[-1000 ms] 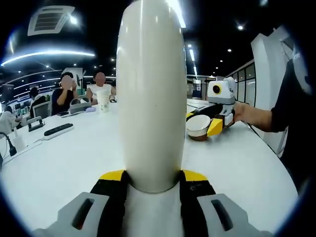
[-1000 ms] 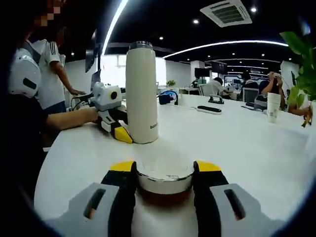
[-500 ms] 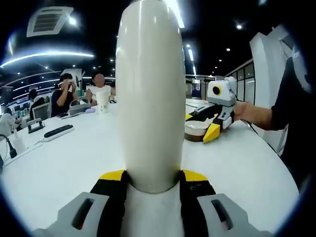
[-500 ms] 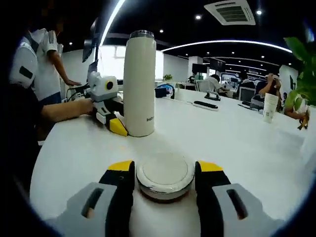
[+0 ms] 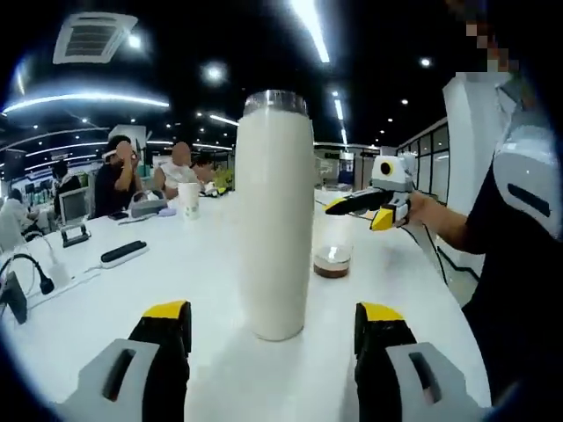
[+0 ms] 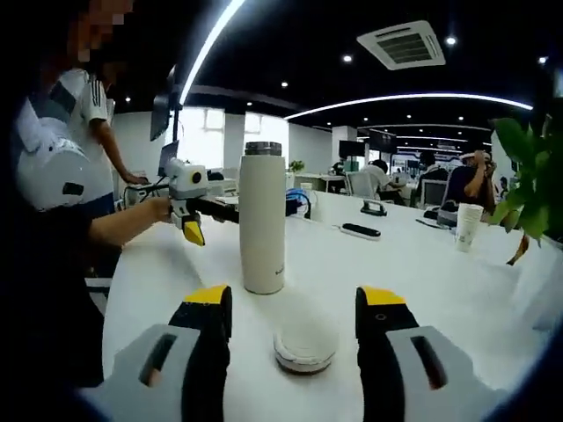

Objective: Grasp the water cup twist off the cup lid place the cup lid on the table

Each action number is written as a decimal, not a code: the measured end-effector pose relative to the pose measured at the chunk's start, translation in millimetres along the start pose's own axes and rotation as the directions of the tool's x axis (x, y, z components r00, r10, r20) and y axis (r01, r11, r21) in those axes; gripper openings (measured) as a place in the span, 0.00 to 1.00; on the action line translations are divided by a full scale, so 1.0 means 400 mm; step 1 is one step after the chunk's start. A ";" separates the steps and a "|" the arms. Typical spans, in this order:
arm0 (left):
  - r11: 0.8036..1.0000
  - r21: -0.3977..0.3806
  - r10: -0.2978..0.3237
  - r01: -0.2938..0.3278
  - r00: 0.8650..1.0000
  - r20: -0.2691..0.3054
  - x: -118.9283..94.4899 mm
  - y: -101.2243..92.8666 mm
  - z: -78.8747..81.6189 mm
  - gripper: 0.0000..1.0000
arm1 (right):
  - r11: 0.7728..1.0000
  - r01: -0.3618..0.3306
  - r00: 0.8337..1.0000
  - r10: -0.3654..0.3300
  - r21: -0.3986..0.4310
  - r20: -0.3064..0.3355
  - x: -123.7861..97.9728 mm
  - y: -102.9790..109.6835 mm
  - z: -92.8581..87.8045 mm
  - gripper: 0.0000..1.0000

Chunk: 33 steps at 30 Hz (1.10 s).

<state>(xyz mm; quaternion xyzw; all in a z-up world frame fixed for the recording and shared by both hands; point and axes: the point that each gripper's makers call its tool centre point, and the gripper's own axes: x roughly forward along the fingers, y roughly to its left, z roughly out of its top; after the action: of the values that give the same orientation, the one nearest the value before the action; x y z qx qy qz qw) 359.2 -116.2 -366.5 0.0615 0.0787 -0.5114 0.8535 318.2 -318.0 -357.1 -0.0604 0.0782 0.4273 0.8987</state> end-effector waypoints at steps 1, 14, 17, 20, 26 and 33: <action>1.000 0.009 0.007 -0.008 1.000 0.020 -0.018 0.006 0.017 0.76 | 1.000 0.003 1.000 -0.003 -0.005 0.003 -0.005 0.001 0.005 0.59; 0.998 -0.025 0.054 -0.053 0.997 0.062 -0.136 0.047 0.079 0.77 | 0.998 0.058 0.998 -0.058 0.004 0.008 -0.053 -0.022 0.035 0.60; 0.999 -0.021 0.048 -0.047 0.998 0.041 -0.125 0.038 0.057 0.79 | 0.997 0.076 0.997 -0.076 0.005 0.005 -0.053 -0.040 0.031 0.60; 0.999 -0.002 0.032 -0.032 0.999 0.024 -0.113 0.023 0.037 0.81 | 0.997 0.071 0.997 -0.071 0.014 0.006 -0.053 -0.038 0.032 0.61; 0.998 0.021 0.060 -0.061 0.998 0.008 -0.112 0.035 0.024 0.80 | 0.997 0.078 0.997 -0.078 0.006 -0.013 -0.059 -0.051 0.021 0.62; 0.997 0.031 0.070 -0.071 0.997 0.021 -0.121 0.028 0.040 0.80 | 0.996 0.092 0.996 -0.092 -0.012 -0.003 -0.070 -0.060 0.024 0.63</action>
<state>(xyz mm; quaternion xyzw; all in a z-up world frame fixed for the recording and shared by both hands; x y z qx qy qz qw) 348.0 -72.2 -341.0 0.0726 0.0599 -0.4827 0.8707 320.4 -352.5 -341.2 -0.0699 0.0746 0.3857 0.9170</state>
